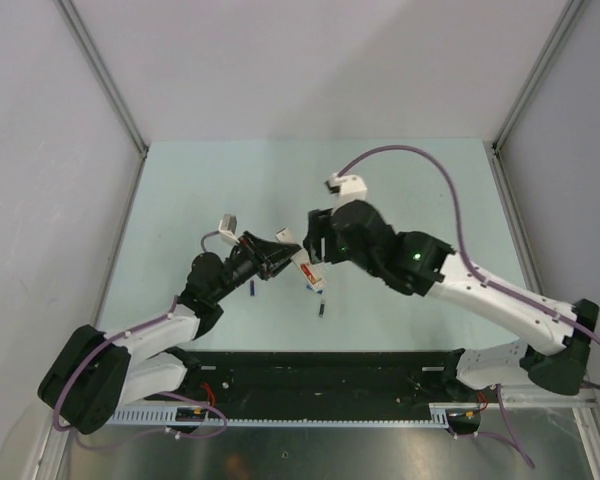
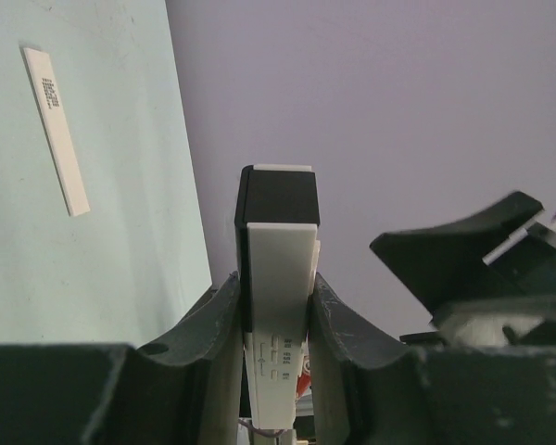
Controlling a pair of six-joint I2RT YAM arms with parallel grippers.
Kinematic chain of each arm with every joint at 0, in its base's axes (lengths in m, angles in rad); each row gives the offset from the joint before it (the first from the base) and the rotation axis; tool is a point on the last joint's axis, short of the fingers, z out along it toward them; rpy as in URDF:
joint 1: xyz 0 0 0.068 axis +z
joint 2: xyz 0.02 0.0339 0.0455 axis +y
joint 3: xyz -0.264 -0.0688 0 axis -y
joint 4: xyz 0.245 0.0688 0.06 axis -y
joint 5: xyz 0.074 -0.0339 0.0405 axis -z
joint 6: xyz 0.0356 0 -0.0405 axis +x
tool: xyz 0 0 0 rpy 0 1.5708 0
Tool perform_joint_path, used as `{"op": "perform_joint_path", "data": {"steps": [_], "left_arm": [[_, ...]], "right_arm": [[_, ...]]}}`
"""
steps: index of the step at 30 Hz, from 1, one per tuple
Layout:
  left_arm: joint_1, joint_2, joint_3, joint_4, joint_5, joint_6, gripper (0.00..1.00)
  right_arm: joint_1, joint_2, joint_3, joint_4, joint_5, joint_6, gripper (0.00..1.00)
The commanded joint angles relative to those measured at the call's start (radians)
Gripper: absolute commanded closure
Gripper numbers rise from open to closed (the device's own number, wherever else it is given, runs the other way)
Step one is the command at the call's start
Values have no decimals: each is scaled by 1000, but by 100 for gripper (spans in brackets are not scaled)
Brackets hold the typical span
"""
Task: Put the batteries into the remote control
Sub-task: Load the battery into the remote control.
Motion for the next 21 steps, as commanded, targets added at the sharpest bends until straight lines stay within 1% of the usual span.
{"op": "perform_joint_path", "data": {"steps": [1, 2, 3, 4, 5, 6, 7, 8, 10, 11, 14, 18, 21], "left_arm": [[23, 8, 1, 59, 60, 11, 100], [26, 9, 4, 59, 69, 16, 100], [29, 12, 6, 60, 87, 25, 100], [39, 14, 7, 59, 98, 32, 100], [43, 15, 15, 60, 112, 42, 100], [46, 27, 21, 60, 123, 52, 100], [56, 34, 24, 60, 147, 54, 100], [57, 43, 35, 60, 159, 54, 100], [60, 66, 45, 62, 193, 63, 100], [60, 73, 55, 62, 202, 68, 100], [60, 93, 64, 62, 221, 78, 100], [60, 106, 64, 62, 221, 88, 100], [60, 107, 72, 62, 215, 88, 100]], "right_arm": [[-138, -103, -86, 77, -290, 111, 32], [-166, -117, -111, 100, -403, 146, 28], [-211, -131, -176, 158, -443, 165, 24], [-233, -158, -203, 189, -508, 179, 9], [-252, -167, -230, 214, -601, 212, 4], [-276, -172, -264, 249, -647, 226, 0], [-311, -174, -278, 263, -687, 240, 0], [-331, -169, -287, 274, -765, 270, 0], [-366, -163, -322, 315, -830, 301, 0], [-377, -155, -333, 332, -896, 315, 0], [-400, -143, -384, 404, -988, 381, 0], [-410, -105, -413, 462, -1048, 430, 0], [-408, -74, -421, 459, -1071, 433, 0]]}}
